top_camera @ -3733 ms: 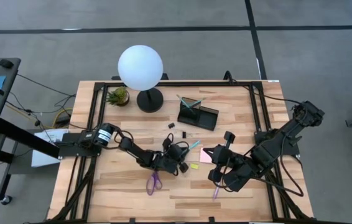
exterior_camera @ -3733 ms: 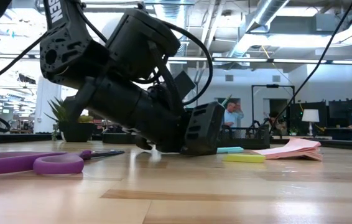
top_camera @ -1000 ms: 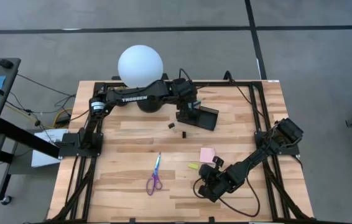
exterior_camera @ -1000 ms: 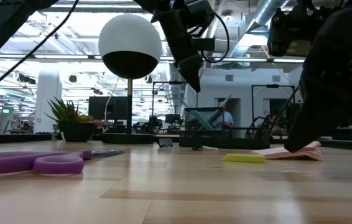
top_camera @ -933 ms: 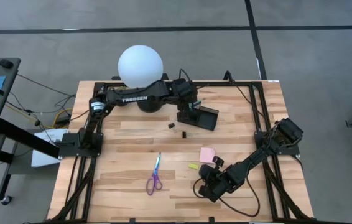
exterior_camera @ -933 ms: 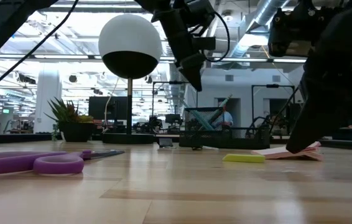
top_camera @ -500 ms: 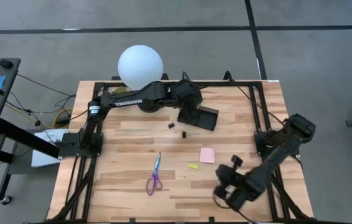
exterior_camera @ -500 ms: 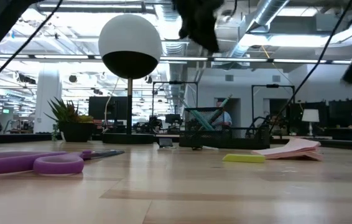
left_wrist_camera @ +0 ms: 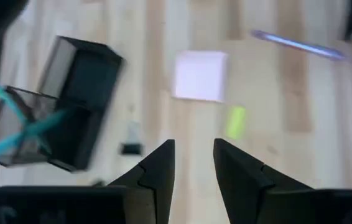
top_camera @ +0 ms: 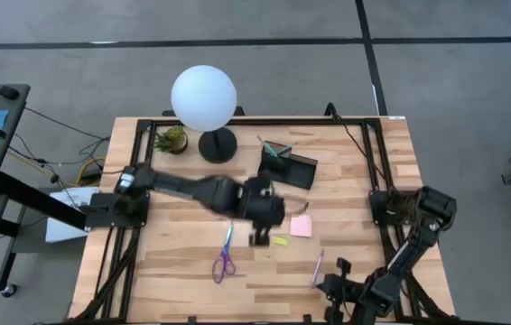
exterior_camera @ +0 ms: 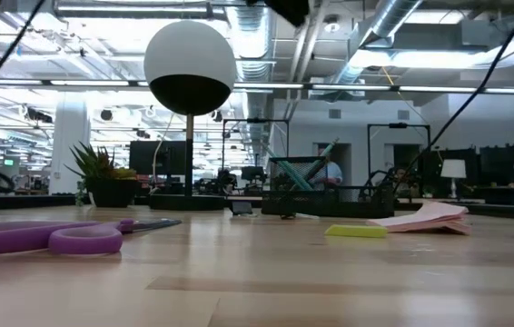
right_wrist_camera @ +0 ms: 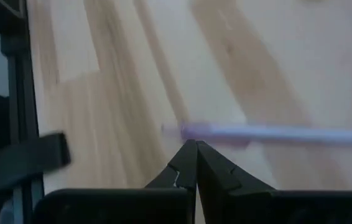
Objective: Pick and place office supplies into organizer
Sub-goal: Put the purple pen into the black desk organizer
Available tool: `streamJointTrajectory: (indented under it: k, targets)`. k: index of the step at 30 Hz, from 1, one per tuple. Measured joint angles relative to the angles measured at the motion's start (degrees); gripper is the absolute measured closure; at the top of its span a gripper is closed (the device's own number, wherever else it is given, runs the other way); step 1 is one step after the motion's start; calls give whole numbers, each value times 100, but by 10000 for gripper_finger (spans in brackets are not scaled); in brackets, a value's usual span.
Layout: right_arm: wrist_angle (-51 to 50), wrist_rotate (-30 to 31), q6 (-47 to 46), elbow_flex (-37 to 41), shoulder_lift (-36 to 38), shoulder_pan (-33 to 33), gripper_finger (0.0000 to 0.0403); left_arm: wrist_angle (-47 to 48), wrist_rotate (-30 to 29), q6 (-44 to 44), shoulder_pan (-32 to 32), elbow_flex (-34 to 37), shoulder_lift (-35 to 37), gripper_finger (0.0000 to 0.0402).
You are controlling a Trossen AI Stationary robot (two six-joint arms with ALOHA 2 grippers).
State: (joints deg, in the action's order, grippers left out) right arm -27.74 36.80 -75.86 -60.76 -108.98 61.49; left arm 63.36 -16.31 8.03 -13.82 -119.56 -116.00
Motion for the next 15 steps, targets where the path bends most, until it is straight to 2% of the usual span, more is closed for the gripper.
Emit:
streamJointTrajectory:
  k: [3, 6, 8, 10, 11, 15]
  targets:
    - [58, -118, -264, -4, -108, 148, 403, 499, -463, 615, -556, -1, 5, 294]
    - [23, -34, -276, -6, -233, 249, 403, 1214, -1609, 1521, -1051, -1, 13, 294]
    - [52, -48, -231, -6, -305, 199, 403, 1947, -2209, 2450, -1299, -1, 35, 294]
    - [134, -51, -68, -26, -361, 94, 403, 2696, -2459, 3459, -1520, 0, 81, 294]
    - [173, -27, 57, -28, -392, 41, 403, 2757, -2558, 3838, -1617, 7, 108, 294]
    - [305, 13, 637, -30, -400, -173, 403, 2612, -2663, 4052, -2081, 188, 345, 294]
